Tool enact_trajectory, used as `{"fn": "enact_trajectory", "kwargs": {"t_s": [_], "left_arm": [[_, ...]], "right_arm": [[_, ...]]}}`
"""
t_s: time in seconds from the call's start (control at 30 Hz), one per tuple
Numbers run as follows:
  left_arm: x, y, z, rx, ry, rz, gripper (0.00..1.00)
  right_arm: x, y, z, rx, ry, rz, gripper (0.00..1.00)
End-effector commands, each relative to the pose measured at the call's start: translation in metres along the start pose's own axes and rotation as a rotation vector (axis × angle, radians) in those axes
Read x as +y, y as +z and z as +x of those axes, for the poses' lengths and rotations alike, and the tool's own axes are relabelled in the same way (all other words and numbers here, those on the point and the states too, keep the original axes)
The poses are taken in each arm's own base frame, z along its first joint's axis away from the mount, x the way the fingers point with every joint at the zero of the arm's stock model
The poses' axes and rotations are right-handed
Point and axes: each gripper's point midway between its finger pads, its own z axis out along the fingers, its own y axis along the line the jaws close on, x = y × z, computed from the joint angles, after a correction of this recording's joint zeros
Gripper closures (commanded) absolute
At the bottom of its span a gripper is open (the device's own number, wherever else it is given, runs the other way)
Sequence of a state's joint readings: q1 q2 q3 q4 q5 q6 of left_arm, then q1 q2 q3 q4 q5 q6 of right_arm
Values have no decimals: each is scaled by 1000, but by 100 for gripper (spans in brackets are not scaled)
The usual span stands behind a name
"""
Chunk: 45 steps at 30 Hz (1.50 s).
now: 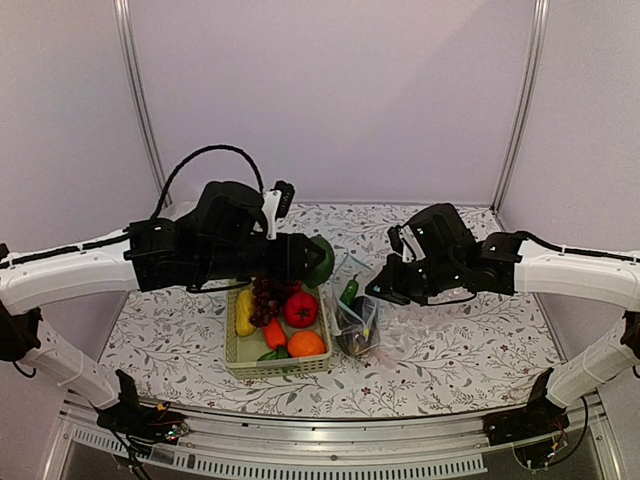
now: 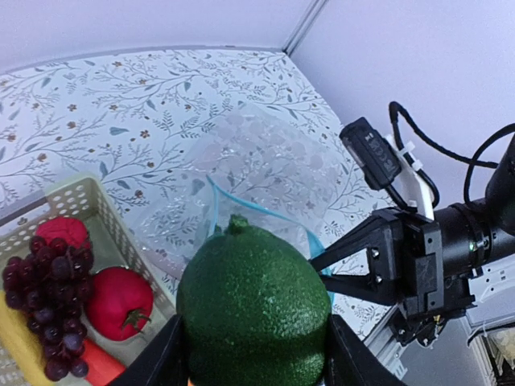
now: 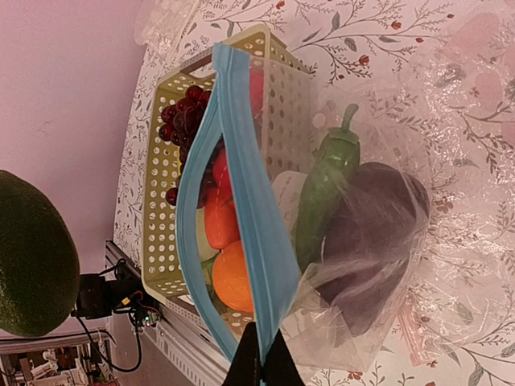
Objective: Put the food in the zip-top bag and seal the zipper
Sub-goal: Place the fake fruit in the zipper food storage bag.
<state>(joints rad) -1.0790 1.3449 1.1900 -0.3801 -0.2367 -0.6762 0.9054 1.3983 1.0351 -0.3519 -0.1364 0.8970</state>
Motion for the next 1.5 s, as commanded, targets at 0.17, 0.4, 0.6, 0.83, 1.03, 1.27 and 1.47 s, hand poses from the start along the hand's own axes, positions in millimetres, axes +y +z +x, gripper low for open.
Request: {"fn": "enact_trajectory", "kwargs": {"t_s": [0.17, 0.4, 0.6, 0.83, 1.03, 1.27, 1.47], "left_arm": [[-51, 43, 0, -19, -3, 163, 55], [-40, 67, 14, 24, 0, 83, 56], [-33, 79, 31, 94, -5, 38, 56], [-20, 79, 56, 170, 5, 8, 56], [-20, 87, 75, 231, -8, 20, 57], [-20, 99, 86, 266, -12, 11, 56], [-21, 107, 93, 286, 2, -2, 54]], "right_arm": [[14, -6, -6, -30, -26, -21, 100], [19, -6, -9, -32, -34, -30, 100], [22, -6, -12, -39, -39, -32, 100], [23, -1, -12, -33, -39, -34, 100], [23, 2, -11, -26, -38, -34, 100], [20, 2, -9, -23, -37, -27, 100], [19, 1, -9, -27, -36, -23, 100]]}}
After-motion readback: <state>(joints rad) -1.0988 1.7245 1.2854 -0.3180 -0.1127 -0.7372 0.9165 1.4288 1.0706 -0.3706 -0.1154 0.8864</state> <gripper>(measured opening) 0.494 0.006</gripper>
